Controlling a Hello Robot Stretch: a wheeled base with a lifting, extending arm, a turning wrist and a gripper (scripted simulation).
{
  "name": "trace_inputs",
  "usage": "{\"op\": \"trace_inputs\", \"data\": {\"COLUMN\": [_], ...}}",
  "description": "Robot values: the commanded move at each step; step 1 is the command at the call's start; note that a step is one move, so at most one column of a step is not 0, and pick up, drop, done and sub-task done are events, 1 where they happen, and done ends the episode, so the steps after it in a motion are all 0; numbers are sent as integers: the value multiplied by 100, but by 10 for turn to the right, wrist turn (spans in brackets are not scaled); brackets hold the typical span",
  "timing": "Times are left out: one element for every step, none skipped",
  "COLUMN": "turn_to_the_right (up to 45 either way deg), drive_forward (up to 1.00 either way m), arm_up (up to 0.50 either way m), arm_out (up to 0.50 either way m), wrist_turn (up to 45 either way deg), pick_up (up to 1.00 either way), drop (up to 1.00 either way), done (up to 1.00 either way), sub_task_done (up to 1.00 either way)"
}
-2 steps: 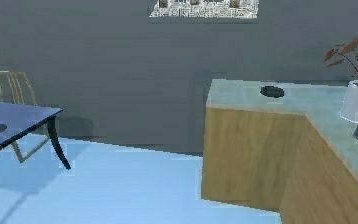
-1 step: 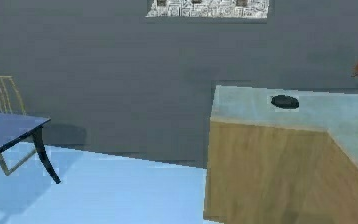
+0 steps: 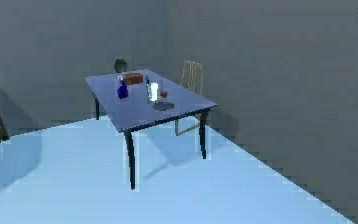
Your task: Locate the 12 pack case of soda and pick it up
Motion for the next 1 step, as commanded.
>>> {"op": "trace_inputs", "data": {"turn_to_the_right": [-300], "drive_forward": [0], "arm_up": [0], "arm_out": [0], "wrist_turn": [0], "pick_up": [0], "drop": [0], "done": [0], "sub_task_done": [0]}}
